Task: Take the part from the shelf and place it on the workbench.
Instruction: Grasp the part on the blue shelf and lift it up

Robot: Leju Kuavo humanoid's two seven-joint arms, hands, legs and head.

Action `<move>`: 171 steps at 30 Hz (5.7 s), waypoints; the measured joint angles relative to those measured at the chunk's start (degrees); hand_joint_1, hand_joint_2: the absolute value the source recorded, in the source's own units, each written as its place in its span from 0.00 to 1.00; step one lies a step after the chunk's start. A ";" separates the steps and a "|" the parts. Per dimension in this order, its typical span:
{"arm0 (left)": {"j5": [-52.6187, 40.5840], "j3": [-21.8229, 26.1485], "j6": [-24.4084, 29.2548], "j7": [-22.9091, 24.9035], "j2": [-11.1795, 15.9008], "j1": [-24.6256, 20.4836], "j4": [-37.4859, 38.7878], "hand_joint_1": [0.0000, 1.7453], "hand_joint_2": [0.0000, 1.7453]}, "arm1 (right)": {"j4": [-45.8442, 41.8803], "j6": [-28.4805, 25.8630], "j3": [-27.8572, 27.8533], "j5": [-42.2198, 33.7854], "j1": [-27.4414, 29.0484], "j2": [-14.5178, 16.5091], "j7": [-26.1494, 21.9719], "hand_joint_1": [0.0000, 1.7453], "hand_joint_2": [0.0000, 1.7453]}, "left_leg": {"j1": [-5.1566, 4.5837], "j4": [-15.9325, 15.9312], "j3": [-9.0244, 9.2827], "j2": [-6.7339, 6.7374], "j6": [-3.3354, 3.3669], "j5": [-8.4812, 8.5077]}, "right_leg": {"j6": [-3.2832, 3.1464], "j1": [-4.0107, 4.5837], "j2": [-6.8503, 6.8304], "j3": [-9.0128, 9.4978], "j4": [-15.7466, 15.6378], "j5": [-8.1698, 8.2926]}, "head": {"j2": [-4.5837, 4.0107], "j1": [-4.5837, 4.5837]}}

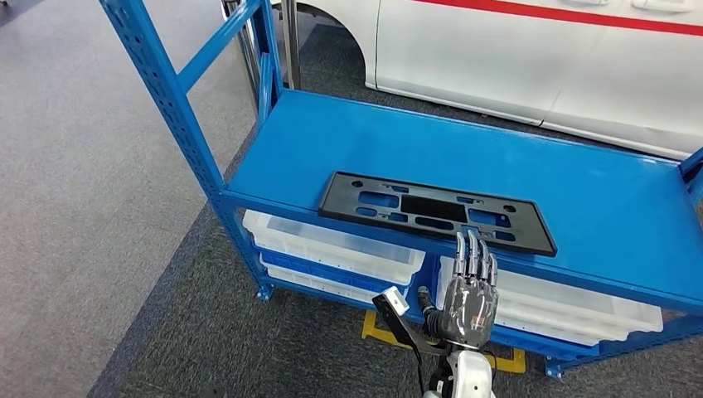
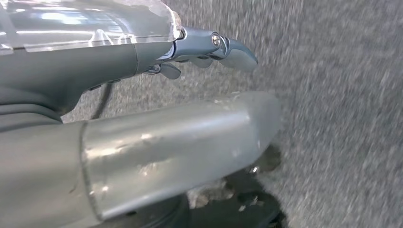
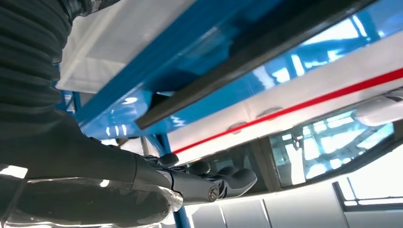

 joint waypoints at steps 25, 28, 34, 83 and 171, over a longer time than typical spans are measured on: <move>-1.98 -3.41 -1.12 1.13 0.69 -1.07 0.11 0.00 0.00 | 9.53 0.80 6.93 1.25 -13.51 -0.74 8.05 0.00 1.00 | -0.23 1.08 -0.08 0.11 -2.45 -1.16 | -2.40 0.64 0.29 -3.73 -3.65 5.32 | 0.00 0.06; -2.03 -4.09 -1.38 1.15 0.74 -1.12 0.11 0.00 0.00 | 14.86 1.95 8.83 1.25 -16.51 -0.84 8.29 0.00 1.00 | -0.27 0.41 0.14 0.12 -1.07 -0.67 | -1.46 0.83 0.22 -3.78 -3.54 4.95 | 0.00 0.06; -1.84 -4.22 -1.45 1.09 0.92 -1.22 0.11 0.00 0.00 | 21.53 2.20 9.98 1.24 -18.41 -0.77 6.94 0.00 1.00 | 0.08 -0.36 0.62 0.11 0.28 -0.34 | -0.15 0.36 0.16 -11.25 11.48 -2.38 | 0.00 0.10; -0.04 -4.70 -0.89 0.93 1.48 -0.76 0.11 0.00 0.00 | 14.44 3.04 6.99 -6.35 -13.91 -0.12 -2.96 0.00 1.00 | 0.12 10.91 -3.88 -0.04 -2.64 -4.83 | -2.64 0.34 0.09 -3.39 -4.33 5.42 | 0.00 0.04; 4.55 -9.42 -0.16 0.63 1.01 -1.05 0.20 0.00 0.00 | 2.43 0.10 0.96 1.20 -3.19 1.17 -4.32 0.00 1.00 | -0.21 12.32 -4.21 -0.05 -2.39 -8.08 | -2.48 0.15 -0.15 -2.78 -5.37 5.62 | 0.00 0.05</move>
